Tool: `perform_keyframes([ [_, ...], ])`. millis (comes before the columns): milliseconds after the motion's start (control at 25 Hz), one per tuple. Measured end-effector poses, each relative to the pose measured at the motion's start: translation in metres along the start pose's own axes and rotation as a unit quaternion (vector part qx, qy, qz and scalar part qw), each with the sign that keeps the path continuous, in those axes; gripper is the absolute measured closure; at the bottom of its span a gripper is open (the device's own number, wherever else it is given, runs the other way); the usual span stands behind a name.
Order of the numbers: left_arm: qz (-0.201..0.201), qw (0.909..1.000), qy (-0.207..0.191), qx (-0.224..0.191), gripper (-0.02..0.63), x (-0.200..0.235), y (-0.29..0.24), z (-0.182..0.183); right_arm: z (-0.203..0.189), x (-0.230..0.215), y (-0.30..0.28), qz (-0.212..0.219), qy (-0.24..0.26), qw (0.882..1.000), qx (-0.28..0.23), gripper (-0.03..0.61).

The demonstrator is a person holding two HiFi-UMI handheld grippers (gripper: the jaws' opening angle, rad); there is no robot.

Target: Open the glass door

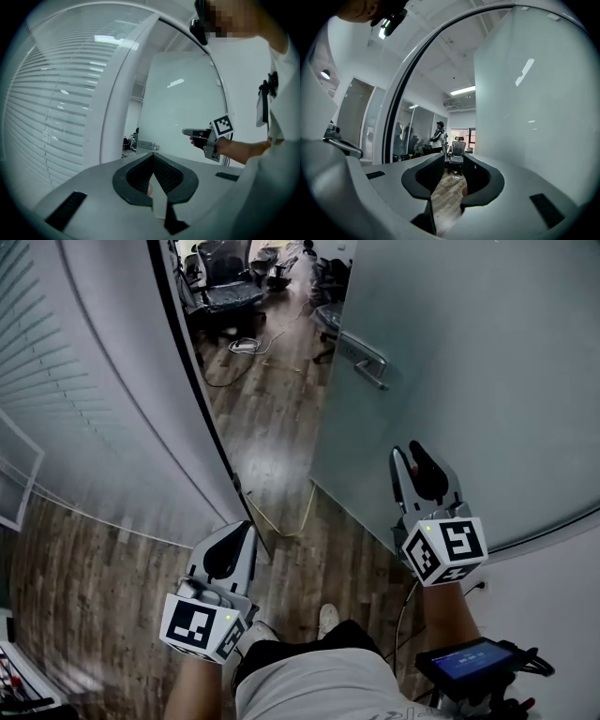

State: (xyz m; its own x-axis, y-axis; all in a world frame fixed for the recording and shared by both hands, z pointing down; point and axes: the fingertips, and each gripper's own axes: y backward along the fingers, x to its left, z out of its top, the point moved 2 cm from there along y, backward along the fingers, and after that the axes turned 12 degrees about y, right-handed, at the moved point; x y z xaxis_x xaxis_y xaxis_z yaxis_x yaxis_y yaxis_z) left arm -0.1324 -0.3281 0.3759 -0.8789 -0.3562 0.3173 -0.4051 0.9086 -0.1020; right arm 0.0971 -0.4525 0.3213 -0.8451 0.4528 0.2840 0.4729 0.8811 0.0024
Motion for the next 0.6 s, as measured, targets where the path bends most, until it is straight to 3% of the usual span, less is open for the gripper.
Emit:
perform_keyframes([
  [120, -0.025, 0.999, -0.037, -0.001, 0.615, -0.013, 0.019, -0.031, -0.028, 0.025, 0.052, -0.014, -0.013, 1.0, -0.004, 0.457],
  [200, -0.043, 0.998, -0.047, -0.006, 0.615, -0.007, 0.058, -0.052, -0.037, 0.069, 0.091, -0.024, -0.018, 1.0, -0.005, 0.471],
  [320, -0.059, 0.9973, -0.042, -0.011, 0.614, 0.012, 0.103, -0.03, 0.001, 0.124, 0.115, -0.031, -0.009, 0.999, 0.0, 0.517],
  [440, -0.066, 0.9974, -0.027, -0.014, 0.614, 0.021, 0.111, 0.008, 0.047, 0.143, 0.12, -0.021, -0.002, 1.0, -0.005, 0.553],
  [600, -0.067, 0.9974, -0.025, -0.014, 0.614, 0.011, 0.113, -0.021, 0.024, 0.159, 0.152, -0.01, 0.01, 1.0, -0.021, 0.575],
])
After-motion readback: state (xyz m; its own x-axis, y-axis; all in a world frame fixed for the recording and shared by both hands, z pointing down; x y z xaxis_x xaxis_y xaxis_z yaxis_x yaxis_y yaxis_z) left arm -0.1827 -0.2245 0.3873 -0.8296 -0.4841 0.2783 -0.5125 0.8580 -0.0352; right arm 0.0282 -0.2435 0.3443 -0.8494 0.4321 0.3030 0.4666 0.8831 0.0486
